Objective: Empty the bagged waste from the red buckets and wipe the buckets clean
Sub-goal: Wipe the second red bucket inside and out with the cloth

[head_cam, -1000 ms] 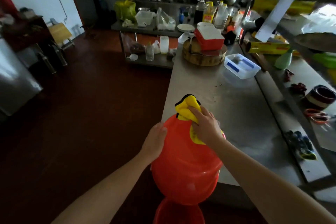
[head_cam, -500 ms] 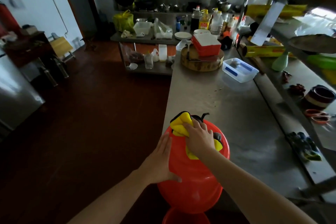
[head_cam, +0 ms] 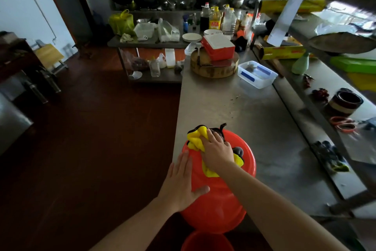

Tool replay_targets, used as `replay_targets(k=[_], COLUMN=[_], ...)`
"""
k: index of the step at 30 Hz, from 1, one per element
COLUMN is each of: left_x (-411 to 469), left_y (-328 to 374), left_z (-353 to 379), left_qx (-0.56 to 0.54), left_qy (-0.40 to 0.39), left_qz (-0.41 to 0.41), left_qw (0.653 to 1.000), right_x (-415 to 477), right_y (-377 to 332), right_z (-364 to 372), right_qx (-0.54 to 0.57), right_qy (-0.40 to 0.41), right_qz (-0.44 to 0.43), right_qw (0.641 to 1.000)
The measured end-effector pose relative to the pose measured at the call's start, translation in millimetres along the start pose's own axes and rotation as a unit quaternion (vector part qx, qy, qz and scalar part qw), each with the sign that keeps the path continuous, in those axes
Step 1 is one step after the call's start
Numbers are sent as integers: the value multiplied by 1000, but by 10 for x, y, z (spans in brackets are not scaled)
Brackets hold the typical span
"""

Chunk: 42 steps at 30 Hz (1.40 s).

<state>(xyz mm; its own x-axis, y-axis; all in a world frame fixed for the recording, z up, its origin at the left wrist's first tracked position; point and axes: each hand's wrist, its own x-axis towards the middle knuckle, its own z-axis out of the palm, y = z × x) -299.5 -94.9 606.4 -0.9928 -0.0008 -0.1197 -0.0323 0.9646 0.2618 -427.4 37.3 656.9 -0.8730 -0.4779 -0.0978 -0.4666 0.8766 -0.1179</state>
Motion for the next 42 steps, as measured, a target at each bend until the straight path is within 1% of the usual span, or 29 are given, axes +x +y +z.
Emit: replay_targets(k=[4, 6, 9, 13, 16, 18, 20, 23, 26, 28, 31, 34, 37, 39, 42], left_x=[-8, -16, -10, 4, 8, 19, 24, 9, 11, 9, 16, 30, 22, 15, -2], left_y=[6, 22, 75, 83, 85, 84, 74, 64, 50, 43, 59, 92, 81, 78, 81], left_z=[12, 22, 46, 44, 48, 49, 56, 57, 73, 97, 135, 159, 183, 210, 230], left_qx=[8, 5, -6, -4, 2, -15, -25, -1, 23, 19, 14, 15, 26, 22, -17], left_qy=[-2, -1, -3, 2, 3, 7, 11, 12, 17, 22, 25, 27, 30, 31, 41], left_qz=[4, 10, 14, 12, -1, -12, -18, -17, -13, -5, 0, 0, -7, -20, -39], left_qw=[1000, 1000, 1000, 1000, 1000, 1000, 999, 1000, 1000, 1000, 1000, 1000, 999, 999, 998], right_x=[-83, -137, -171, -105, -91, -94, -107, -190, -311, -395, -481, -484, -451, -455, -466], right_y=[366, 520, 560, 339, -56, -287, -364, -189, 222, 500, 658, 554, 283, 42, -217], right_z=[-14, -9, 12, 5, 67, 115, 127, 92, 25, -3, -7, 3, 18, 51, 88], right_qx=[-14, -19, -26, -5, 4, 10, 14, 4, -10, -16, -22, -22, -4, 7, 9], right_qy=[5, 11, 18, 28, 19, 17, 19, 18, 17, 24, 19, 30, 29, 22, 20], right_qz=[55, 69, 84, 99, 60, 35, 25, 21, 66, 93, 104, 122, 118, 91, 47], right_qw=[998, 997, 996, 995, 998, 999, 999, 1000, 998, 995, 994, 992, 993, 996, 999])
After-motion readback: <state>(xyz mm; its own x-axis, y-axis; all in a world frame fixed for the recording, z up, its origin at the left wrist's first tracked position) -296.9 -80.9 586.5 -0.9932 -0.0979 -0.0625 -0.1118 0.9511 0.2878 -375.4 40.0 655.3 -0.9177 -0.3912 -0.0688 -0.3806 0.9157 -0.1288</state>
